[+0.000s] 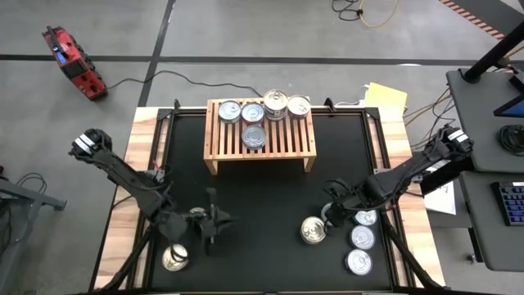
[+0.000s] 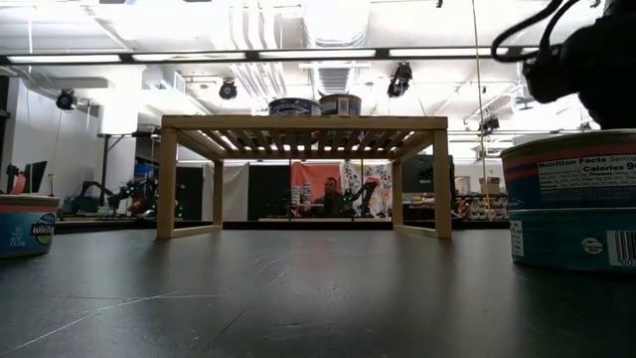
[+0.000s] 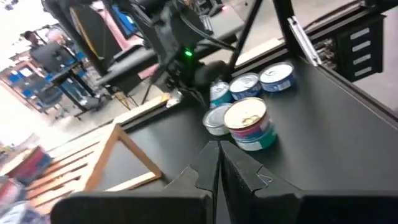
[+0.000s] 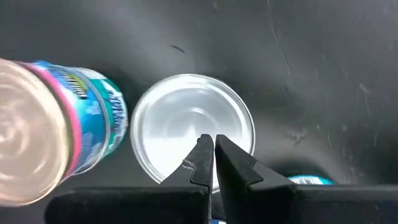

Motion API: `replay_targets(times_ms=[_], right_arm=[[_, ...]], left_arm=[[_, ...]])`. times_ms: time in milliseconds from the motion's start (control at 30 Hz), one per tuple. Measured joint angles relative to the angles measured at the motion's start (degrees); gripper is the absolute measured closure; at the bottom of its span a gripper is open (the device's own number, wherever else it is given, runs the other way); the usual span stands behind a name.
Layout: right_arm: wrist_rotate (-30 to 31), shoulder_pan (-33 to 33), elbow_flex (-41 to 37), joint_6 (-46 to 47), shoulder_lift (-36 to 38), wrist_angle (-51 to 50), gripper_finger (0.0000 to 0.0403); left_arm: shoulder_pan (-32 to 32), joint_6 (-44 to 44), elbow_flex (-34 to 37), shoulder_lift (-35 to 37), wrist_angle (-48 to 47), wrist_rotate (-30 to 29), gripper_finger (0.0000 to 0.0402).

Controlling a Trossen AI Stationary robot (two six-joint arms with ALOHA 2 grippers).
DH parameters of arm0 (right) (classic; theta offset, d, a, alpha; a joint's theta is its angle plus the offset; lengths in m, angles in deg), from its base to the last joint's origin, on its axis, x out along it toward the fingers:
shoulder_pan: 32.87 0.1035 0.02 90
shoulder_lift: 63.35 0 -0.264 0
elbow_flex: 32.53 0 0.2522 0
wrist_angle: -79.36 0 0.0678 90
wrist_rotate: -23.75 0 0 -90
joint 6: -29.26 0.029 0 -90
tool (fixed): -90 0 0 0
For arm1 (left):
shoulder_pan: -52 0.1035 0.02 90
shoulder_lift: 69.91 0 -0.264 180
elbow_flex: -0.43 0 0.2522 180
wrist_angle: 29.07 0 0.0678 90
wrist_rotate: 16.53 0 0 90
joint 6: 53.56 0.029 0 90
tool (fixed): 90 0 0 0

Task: Stack canned seafood by type on shelf
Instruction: Put the white and green tuna can on the shelf aligned with the other blue and pink tuna cans

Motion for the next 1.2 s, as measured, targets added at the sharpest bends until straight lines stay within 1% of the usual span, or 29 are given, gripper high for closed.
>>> replay_targets(times_ms=[133, 200, 267, 333, 367, 567, 733, 833, 933, 1000, 1100, 1200], right_arm=[[-0.82, -1.55, 0.0, 2.88, -1.36, 0.08, 0.0394], [-0.8, -2.53, 0.0, 2.94, -1.86, 0.09, 0.0394], [-0.8, -3.56, 0.02, 2.75, -2.19, 0.14, 0.0394], [-0.8, -4.54, 0.02, 1.51, -2.57, 0.16, 0.0394], [-0.8, -5.02, 0.02, 0.75, -2.66, 0.2, 0.0394], [-0.47, -8.36, 0.04, -3.3, -3.32, 0.97, 0.0394], [-0.37, -11.08, 0.05, -6.96, -5.25, 2.77, 0.0394], [-0.98, -11.92, 0.95, -8.27, -6.41, 1.16, 0.0394], [-1.22, -12.07, 3.33, -8.22, -6.27, -2.23, 0.0394], [-1.23, -11.7, 5.19, -8.1, -6.06, -4.17, 0.0394], [-1.49, -10.1, 7.15, -6.61, -5.96, -4.34, 0.0394], [-2.37, -8.22, 7.82, -4.63, -6.5, -4.33, 0.0394]], left_arm=[[0.11, 3.19, 1.31, 4.38, -1.88, -1.43, 0.0401], [0.1, 3.91, 1.97, 6.0, -4.59, -4.32, 0.0401], [0.07, 3.51, 3.19, 7.6, -7.64, -8.74, 0.0401], [0.13, 1.52, 4.51, 9.38, -10.0, -12.06, 0.0401], [0.15, -0.15, 5.05, 10.28, -11.46, -12.49, 0.0401], [0.11, -10.45, 7.87, 14.23, -16.78, -12.47, 0.0401], [0.09, -15.81, 9.04, 15.13, -18.65, -12.1, 0.0401], [0.01, -16.85, 9.11, 14.84, -18.78, -11.93, 0.0401], [-0.02, -17.69, 8.97, 14.93, -19.35, -9.71, 0.0401], [-0.11, -20.26, 8.45, 14.96, -21.61, -8.19, 0.0401], [-0.11, -27.67, 6.95, 15.04, -25.79, -5.92, 0.0401], [-0.11, -35.42, 5.95, 14.95, -29.93, -2.32, 0.0401]])
